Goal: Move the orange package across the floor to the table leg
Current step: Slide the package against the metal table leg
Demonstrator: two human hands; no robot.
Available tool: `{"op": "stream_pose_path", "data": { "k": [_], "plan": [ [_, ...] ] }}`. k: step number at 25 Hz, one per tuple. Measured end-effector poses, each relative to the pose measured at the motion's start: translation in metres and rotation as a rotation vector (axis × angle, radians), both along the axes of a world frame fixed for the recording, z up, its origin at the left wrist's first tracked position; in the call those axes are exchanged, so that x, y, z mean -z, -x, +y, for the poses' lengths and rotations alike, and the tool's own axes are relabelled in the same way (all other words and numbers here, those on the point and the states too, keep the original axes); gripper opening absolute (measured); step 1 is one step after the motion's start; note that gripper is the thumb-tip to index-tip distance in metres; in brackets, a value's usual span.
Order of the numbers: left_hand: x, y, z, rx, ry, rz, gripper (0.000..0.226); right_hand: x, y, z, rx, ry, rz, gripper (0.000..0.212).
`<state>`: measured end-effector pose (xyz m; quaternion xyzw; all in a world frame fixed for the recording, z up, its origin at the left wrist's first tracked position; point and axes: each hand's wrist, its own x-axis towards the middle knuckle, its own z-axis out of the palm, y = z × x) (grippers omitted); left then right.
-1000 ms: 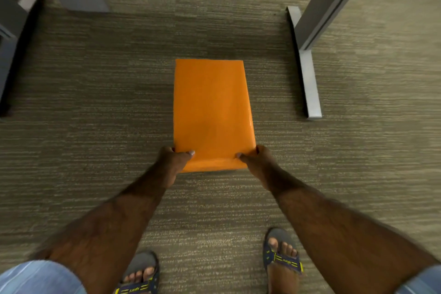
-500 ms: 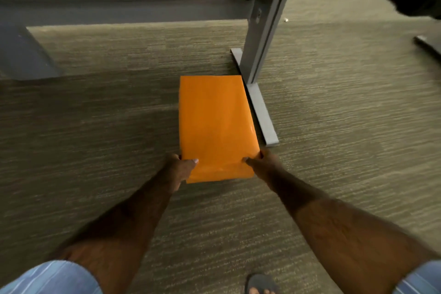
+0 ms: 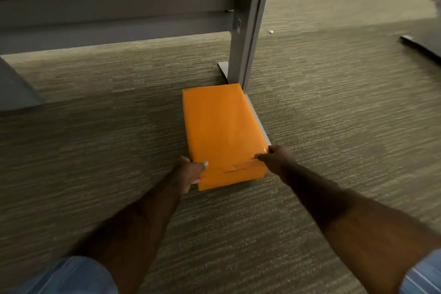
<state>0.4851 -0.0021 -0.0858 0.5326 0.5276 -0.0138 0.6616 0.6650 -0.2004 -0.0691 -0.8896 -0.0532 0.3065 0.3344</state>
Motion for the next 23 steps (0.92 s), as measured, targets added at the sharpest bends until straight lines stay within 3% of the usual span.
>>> {"op": "stream_pose_path", "data": {
  "k": [4,12,15,17,23],
  "plan": [
    [0.013,-0.007,0.0,-0.024,-0.012,-0.012,0.084,0.007,-0.01,0.002,-0.032,0.035,-0.038,0.047],
    [0.019,-0.008,-0.006,0.073,-0.005,0.011,0.072,0.012,-0.014,0.004,-0.041,0.055,-0.033,0.034],
    [0.007,-0.002,-0.02,0.144,-0.125,0.09,0.08,-0.004,-0.001,0.003,0.011,-0.022,-0.05,0.066],
    [-0.016,0.002,-0.031,0.158,-0.26,0.116,0.089,-0.021,0.01,0.0,-0.018,0.021,-0.184,0.085],
    [-0.119,0.049,-0.064,0.344,-0.642,0.012,0.082,-0.093,0.075,-0.02,-0.447,0.305,-0.527,0.111]
  ]
}}
